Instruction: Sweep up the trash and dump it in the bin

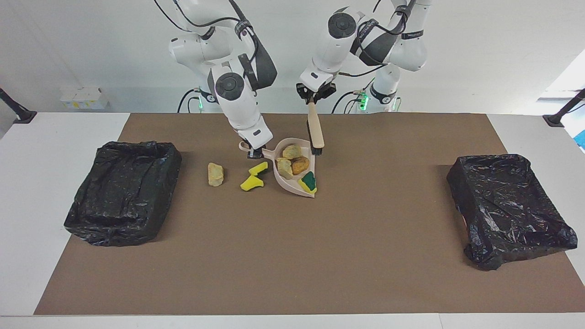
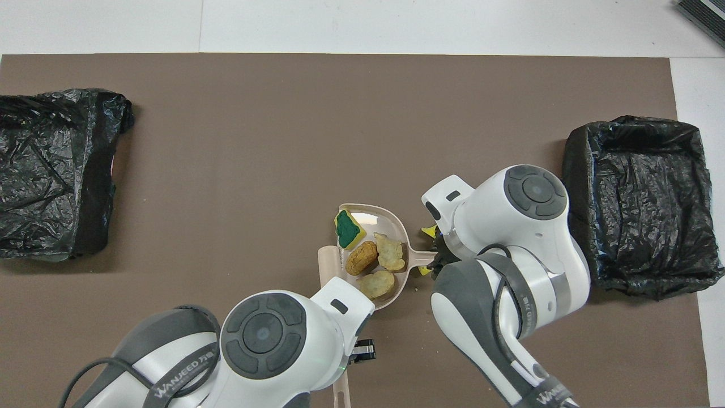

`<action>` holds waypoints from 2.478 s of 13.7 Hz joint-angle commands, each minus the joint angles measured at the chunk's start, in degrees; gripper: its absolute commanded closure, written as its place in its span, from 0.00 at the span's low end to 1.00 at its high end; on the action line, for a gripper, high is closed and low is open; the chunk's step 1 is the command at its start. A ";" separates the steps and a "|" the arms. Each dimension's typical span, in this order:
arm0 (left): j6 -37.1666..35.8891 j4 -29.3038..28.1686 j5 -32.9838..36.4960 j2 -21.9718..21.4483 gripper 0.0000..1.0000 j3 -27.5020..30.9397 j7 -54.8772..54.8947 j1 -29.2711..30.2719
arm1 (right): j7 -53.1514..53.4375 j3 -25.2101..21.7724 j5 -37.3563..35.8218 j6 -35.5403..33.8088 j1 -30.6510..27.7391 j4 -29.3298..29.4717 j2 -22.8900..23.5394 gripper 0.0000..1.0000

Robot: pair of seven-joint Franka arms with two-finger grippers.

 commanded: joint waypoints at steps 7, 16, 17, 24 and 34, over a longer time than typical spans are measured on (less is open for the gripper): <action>15.56 -15.87 3.79 -2.77 1.00 -8.36 -9.32 -0.83 | -15.97 0.18 2.48 -7.61 -10.38 5.09 -1.51 1.00; 24.43 -20.54 3.79 -1.11 1.00 -9.61 -7.75 -0.84 | -17.82 0.09 1.34 3.09 -6.53 -3.61 -4.68 1.00; 26.71 -20.11 3.71 0.90 1.00 -9.60 -5.91 1.17 | -17.82 0.09 1.34 4.41 -6.26 -4.40 -4.68 1.00; 32.62 -13.61 3.62 9.87 1.00 -9.60 -0.27 8.04 | -4.49 0.18 1.43 13.30 -0.72 -8.80 -2.92 1.00; 32.62 -9.73 3.00 11.99 1.00 -9.96 1.40 7.16 | 0.99 0.09 0.64 15.68 2.62 -8.63 -1.51 1.00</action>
